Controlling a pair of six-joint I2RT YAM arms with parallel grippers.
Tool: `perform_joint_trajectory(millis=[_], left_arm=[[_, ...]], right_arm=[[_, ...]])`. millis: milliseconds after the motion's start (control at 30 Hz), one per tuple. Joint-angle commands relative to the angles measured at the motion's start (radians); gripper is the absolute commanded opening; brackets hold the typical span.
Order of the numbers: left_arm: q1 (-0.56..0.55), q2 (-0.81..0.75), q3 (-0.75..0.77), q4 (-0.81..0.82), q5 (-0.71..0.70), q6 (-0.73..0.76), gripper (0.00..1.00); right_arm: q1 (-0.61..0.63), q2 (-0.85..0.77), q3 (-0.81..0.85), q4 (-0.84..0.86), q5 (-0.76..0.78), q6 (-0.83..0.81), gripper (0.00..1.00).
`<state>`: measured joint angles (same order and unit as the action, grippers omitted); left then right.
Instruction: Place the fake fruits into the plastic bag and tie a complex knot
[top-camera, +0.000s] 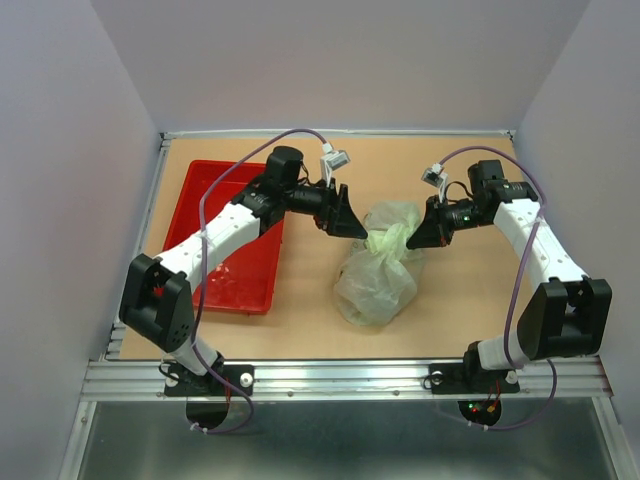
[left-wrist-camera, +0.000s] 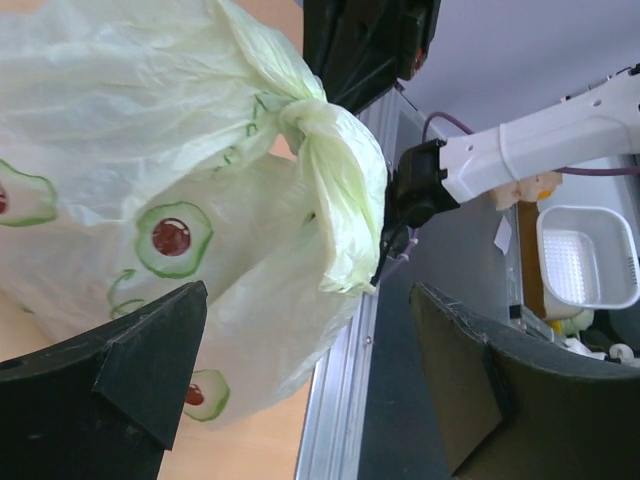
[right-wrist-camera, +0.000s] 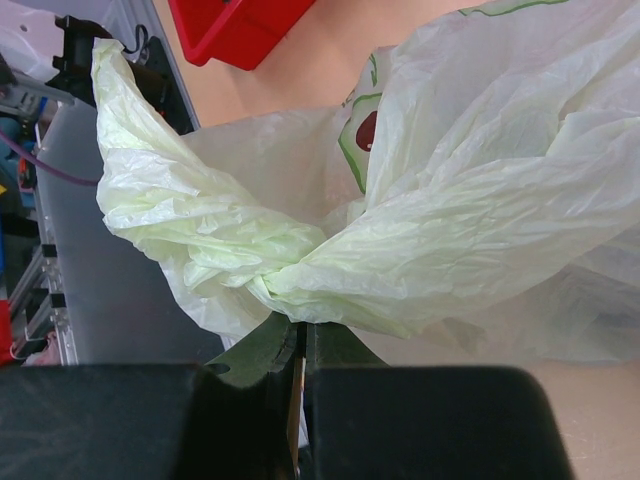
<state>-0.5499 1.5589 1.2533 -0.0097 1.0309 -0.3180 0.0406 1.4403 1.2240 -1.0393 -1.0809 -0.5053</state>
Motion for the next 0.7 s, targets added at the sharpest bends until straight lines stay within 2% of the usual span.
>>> perform_joint_trajectory(millis=[0, 167, 267, 300, 433, 467, 533, 633, 667], left_arm=[[-0.034, 0.006, 0.064, -0.068, -0.038, 0.027, 0.95], [-0.087, 0.049, 0.093, -0.069, -0.052, 0.028, 0.93], [-0.099, 0.056, 0.089, 0.005, -0.032, -0.021, 0.86], [-0.100, 0.062, 0.080, 0.039, -0.020, -0.068, 0.77], [-0.107, 0.093, 0.095, 0.076, 0.000, -0.102, 0.65], [-0.108, 0.099, 0.097, 0.089, 0.006, -0.110, 0.56], [-0.108, 0.105, 0.098, 0.102, 0.024, -0.115, 0.46], [-0.090, 0.112, 0.103, 0.074, 0.014, -0.069, 0.08], [-0.058, 0.099, 0.088, 0.038, -0.006, -0.052, 0.00]], right_arm=[[0.001, -0.020, 0.060, 0.018, -0.008, -0.019, 0.00], [0.002, -0.021, 0.062, 0.022, -0.014, -0.016, 0.00], [0.002, -0.026, 0.058, 0.021, -0.011, -0.021, 0.00], [0.001, -0.027, 0.057, 0.022, -0.013, -0.021, 0.00], [0.001, -0.032, 0.052, 0.025, -0.016, -0.018, 0.00], [0.002, -0.034, 0.054, 0.025, -0.014, -0.015, 0.00], [0.001, -0.038, 0.055, 0.025, -0.010, -0.012, 0.00], [0.001, -0.046, 0.057, 0.021, 0.019, -0.007, 0.01], [0.001, -0.049, 0.057, 0.018, 0.054, 0.004, 0.00]])
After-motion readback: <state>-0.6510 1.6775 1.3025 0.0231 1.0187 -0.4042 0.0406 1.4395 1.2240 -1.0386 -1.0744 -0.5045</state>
